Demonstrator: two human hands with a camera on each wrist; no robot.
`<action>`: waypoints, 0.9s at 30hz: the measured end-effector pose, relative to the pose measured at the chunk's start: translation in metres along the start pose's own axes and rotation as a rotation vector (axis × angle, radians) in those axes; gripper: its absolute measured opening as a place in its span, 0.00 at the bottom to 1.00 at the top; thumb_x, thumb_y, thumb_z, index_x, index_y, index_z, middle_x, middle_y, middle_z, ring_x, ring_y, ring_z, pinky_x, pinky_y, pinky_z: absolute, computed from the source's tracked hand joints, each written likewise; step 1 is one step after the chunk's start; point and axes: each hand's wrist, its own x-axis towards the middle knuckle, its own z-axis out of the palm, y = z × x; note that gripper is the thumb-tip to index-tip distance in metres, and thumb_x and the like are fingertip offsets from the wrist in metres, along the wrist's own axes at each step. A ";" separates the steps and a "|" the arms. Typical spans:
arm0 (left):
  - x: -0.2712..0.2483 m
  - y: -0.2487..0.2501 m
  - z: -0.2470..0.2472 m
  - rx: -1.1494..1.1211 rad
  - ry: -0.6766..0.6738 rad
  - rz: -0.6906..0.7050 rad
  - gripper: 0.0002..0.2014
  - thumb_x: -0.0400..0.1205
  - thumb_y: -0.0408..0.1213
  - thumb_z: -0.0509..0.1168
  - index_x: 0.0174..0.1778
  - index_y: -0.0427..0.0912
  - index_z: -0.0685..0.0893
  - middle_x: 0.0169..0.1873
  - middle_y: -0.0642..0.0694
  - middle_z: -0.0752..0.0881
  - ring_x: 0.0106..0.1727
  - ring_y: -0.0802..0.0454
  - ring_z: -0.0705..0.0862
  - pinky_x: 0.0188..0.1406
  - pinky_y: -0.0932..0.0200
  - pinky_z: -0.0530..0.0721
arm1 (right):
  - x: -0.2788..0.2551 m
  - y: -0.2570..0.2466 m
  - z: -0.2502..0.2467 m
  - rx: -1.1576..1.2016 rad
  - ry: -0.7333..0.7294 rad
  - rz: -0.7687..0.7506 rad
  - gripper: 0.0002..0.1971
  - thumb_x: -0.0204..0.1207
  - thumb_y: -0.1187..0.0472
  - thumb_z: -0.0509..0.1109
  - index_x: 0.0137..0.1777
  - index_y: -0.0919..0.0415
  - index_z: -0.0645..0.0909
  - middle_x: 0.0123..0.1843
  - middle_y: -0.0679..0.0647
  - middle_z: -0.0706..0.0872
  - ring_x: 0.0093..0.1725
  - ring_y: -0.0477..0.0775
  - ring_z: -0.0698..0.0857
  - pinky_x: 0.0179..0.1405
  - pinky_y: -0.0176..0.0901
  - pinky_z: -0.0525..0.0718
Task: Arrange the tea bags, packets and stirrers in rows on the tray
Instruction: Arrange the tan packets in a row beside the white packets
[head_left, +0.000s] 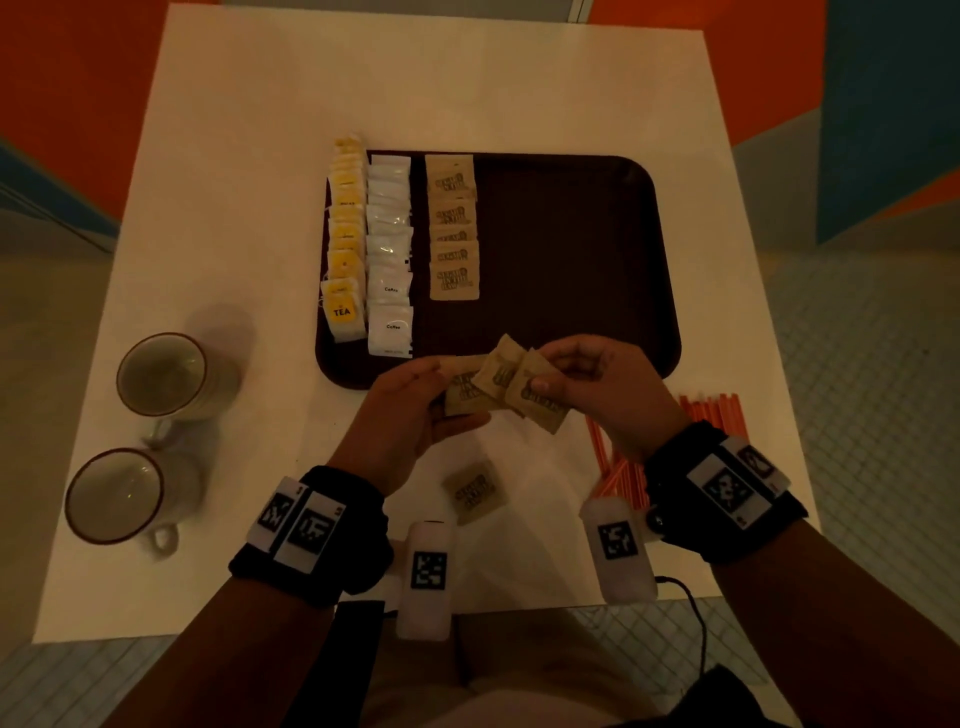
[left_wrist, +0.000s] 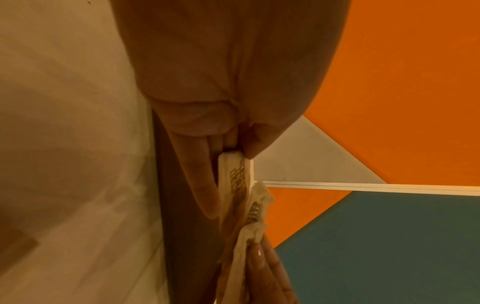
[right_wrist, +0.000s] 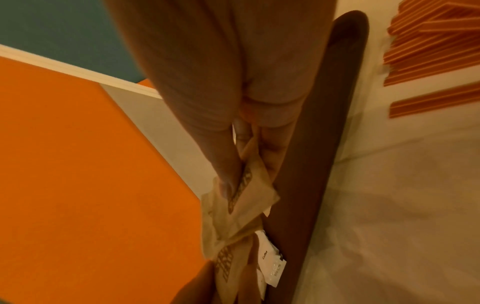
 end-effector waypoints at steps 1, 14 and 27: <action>0.000 0.001 0.002 0.011 -0.006 -0.001 0.16 0.87 0.32 0.51 0.61 0.32 0.81 0.54 0.35 0.87 0.52 0.43 0.88 0.47 0.52 0.89 | 0.001 -0.001 0.000 -0.022 -0.006 -0.005 0.10 0.68 0.71 0.74 0.48 0.59 0.84 0.46 0.56 0.90 0.45 0.51 0.90 0.45 0.43 0.89; -0.001 0.002 0.004 0.409 -0.006 0.083 0.06 0.78 0.27 0.66 0.42 0.41 0.86 0.35 0.48 0.91 0.39 0.51 0.90 0.39 0.57 0.90 | 0.003 -0.033 -0.009 -0.528 -0.224 -0.176 0.20 0.70 0.66 0.74 0.61 0.50 0.82 0.55 0.41 0.84 0.53 0.38 0.84 0.50 0.28 0.83; 0.002 -0.006 -0.001 0.313 0.082 0.102 0.06 0.83 0.31 0.59 0.51 0.34 0.80 0.52 0.38 0.85 0.54 0.43 0.85 0.50 0.49 0.88 | 0.011 -0.017 0.000 -0.446 -0.014 -0.070 0.03 0.72 0.65 0.73 0.43 0.58 0.86 0.44 0.52 0.87 0.43 0.47 0.85 0.42 0.38 0.85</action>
